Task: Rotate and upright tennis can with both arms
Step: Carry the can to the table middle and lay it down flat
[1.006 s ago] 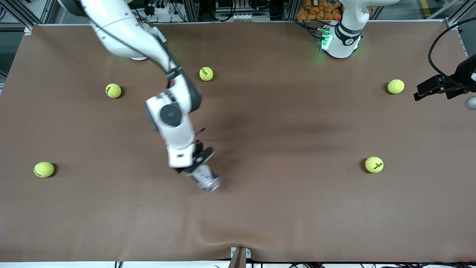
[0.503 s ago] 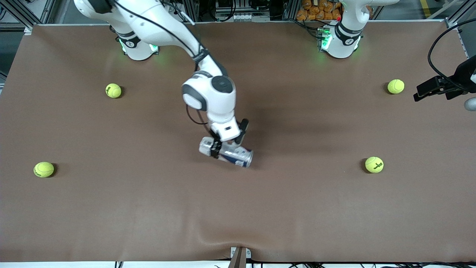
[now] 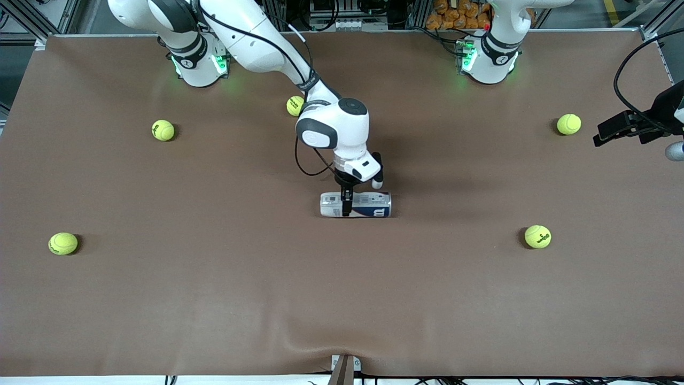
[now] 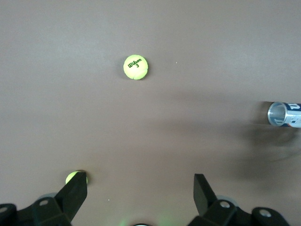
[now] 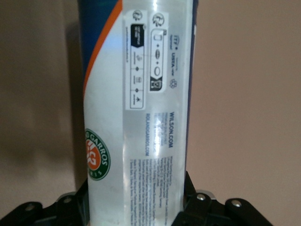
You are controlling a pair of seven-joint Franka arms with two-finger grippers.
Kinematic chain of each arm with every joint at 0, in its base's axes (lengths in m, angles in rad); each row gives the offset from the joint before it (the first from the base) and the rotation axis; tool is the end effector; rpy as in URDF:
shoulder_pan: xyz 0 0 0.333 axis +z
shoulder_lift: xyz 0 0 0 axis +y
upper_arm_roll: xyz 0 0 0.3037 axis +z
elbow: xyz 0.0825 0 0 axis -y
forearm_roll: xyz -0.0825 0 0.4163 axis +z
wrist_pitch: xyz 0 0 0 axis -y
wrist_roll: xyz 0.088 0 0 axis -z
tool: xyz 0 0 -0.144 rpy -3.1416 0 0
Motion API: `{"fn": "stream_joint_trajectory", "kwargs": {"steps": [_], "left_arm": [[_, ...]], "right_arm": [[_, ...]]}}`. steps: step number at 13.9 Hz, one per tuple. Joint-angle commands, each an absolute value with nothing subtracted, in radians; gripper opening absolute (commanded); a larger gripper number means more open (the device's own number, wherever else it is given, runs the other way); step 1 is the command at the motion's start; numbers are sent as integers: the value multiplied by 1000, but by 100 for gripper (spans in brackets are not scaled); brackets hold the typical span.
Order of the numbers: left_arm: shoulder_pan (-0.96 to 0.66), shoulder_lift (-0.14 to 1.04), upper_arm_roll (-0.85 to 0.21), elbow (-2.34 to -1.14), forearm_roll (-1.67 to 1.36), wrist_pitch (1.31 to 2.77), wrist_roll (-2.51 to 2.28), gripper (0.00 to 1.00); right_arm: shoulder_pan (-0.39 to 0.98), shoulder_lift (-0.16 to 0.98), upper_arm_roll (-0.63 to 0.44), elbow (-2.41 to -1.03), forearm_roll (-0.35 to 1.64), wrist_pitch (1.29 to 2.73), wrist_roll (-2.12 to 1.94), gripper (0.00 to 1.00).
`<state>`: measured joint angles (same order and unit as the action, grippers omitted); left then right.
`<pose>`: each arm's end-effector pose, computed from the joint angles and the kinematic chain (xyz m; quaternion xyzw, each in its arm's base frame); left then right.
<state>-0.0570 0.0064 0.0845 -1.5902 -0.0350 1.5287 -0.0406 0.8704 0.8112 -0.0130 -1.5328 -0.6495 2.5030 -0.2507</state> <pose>0.5807 0.0107 0.5584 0.9987 0.0339 -0.0340 0.0170 0.4933 0.5576 0.1247 0.6745 0.7025 0.1352 0.1822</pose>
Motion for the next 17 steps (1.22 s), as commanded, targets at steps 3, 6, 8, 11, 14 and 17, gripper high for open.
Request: {"fn": "stream_joint_trajectory", "kwargs": {"steps": [3,6,8,11,14,17], "left_arm": [[-55,6,86,-1592,-31,1531,-38,100],[-57,9,86,-1592,-31,1531,-38,100],[-57,11,86,-1592,-31,1531,-38,100],[-58,12,86,-1592,-32,1529,-38,100],[-60,23,86,-1591,-43,1529,-38,100],[-55,37,84,-1582,-48,1526,-38,100]], "right_arm": [[890,831,-20,-1505,-704,2516,-230,100],[845,815,-20,-1502,-686,2502,-233,100],[842,793,-20,-1505,-684,2502,-239,100],[824,733,-17,-1513,-680,2458,-235,100],[818,674,-17,-1514,-600,2372,-241,100],[795,597,-15,-1513,-497,2254,-242,100]]}}
